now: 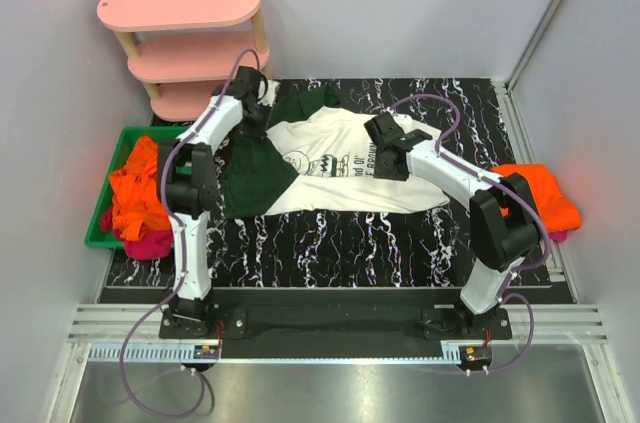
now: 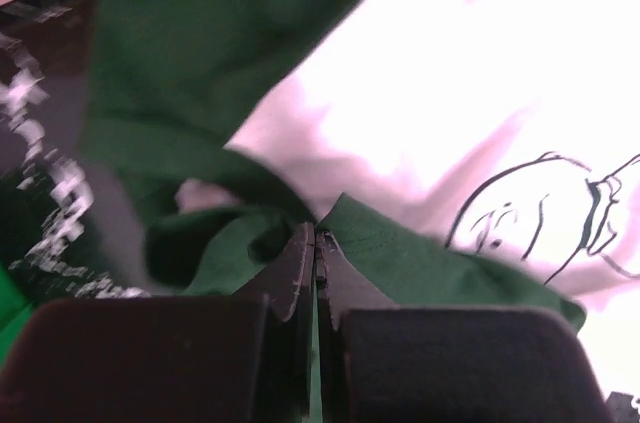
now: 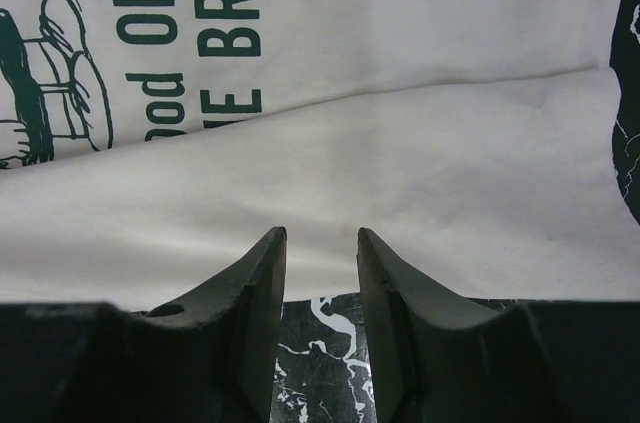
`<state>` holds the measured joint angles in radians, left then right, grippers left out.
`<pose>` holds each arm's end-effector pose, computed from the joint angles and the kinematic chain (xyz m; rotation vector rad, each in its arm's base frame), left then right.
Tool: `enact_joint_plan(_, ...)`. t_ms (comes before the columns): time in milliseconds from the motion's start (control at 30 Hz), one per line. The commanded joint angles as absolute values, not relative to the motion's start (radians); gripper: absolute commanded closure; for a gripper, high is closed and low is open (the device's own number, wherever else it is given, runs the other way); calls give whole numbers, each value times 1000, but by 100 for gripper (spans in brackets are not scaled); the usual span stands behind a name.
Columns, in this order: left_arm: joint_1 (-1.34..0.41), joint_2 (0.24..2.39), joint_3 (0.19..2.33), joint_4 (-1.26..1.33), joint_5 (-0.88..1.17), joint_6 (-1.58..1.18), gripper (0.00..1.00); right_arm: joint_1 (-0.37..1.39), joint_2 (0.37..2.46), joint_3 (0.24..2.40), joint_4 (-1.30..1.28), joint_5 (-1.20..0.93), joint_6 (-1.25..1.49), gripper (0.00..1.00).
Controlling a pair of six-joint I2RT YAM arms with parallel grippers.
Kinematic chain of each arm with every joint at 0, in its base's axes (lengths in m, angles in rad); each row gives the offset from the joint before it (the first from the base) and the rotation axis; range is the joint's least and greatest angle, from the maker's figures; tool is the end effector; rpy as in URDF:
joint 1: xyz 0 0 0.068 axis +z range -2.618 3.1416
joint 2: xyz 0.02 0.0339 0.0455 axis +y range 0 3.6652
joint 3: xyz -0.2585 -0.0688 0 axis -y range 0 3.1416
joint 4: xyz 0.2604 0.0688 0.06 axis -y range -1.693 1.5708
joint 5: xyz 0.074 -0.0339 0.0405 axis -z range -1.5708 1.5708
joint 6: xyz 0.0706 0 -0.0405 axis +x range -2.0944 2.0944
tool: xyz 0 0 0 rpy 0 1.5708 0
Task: Fold and stack the t-shirts
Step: Fold the flattened tshirt in 1/3 of the way
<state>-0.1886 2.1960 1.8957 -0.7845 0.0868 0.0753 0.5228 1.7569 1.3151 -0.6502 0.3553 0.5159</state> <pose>0.4951 -0.1007 0.1758 0.3780 2.6304 -0.1525 0.3532 0.1752 0.1860 0.1031 2.5541 -0.0887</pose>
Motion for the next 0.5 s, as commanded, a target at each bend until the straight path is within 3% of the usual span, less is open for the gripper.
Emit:
enact_joint_plan(0,-244,2250,2012,-778,57,104,99,522,1743,1304,-635,379,503,58)
enact_joint_plan(300,-267,2379,2157,-841,40,100,95,522,1744,1284,-637,383,495,58)
enact_joint_plan(433,-265,2372,2126,-851,26,97,79,520,1744,1290,-637,382,494,58)
enact_joint_plan(467,-265,2352,2119,-853,25,95,66,522,1746,1292,-635,380,494,57)
